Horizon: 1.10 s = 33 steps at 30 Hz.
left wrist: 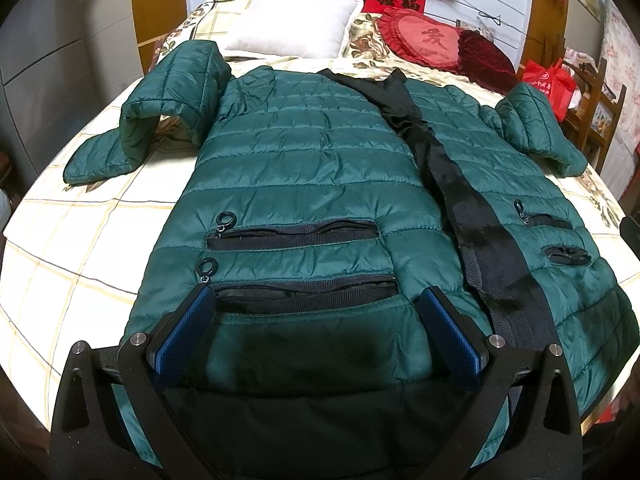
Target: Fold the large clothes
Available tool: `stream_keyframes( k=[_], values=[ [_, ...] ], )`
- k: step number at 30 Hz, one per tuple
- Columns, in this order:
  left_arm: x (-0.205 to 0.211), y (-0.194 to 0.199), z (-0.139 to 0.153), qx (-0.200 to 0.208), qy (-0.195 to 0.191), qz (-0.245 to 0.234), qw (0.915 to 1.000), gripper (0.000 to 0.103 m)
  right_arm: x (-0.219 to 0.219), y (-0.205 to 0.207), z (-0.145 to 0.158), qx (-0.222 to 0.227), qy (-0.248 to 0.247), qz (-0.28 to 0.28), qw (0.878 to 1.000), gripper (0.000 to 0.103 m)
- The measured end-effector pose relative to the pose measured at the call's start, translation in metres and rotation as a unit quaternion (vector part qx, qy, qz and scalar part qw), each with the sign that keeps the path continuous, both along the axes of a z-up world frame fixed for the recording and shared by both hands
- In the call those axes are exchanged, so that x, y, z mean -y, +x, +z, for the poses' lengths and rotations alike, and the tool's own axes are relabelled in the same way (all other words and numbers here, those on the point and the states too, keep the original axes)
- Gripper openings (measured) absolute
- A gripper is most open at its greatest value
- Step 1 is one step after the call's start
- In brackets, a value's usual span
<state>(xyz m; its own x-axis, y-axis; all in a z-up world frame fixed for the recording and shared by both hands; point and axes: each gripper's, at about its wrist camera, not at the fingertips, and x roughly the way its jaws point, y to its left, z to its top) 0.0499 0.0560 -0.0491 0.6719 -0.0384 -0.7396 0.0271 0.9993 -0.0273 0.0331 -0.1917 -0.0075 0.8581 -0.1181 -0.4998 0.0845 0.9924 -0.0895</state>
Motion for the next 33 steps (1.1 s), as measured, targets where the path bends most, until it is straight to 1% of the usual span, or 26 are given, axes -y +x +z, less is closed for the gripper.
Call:
stream_keyframes(
  k=[22, 33],
  values=[
    [-0.0051, -0.0026, -0.0015, -0.001, 0.000, 0.001, 1.0000, 0.103, 0.0011, -0.0001, 0.0004, 0.007, 0.016, -0.002, 1.000, 0.103],
    [-0.0051, -0.0024, -0.0013, -0.001, 0.001, 0.001, 1.0000, 0.103, 0.0017, -0.0006, 0.0009, 0.007, 0.012, -0.006, 1.000, 0.103]
  ],
)
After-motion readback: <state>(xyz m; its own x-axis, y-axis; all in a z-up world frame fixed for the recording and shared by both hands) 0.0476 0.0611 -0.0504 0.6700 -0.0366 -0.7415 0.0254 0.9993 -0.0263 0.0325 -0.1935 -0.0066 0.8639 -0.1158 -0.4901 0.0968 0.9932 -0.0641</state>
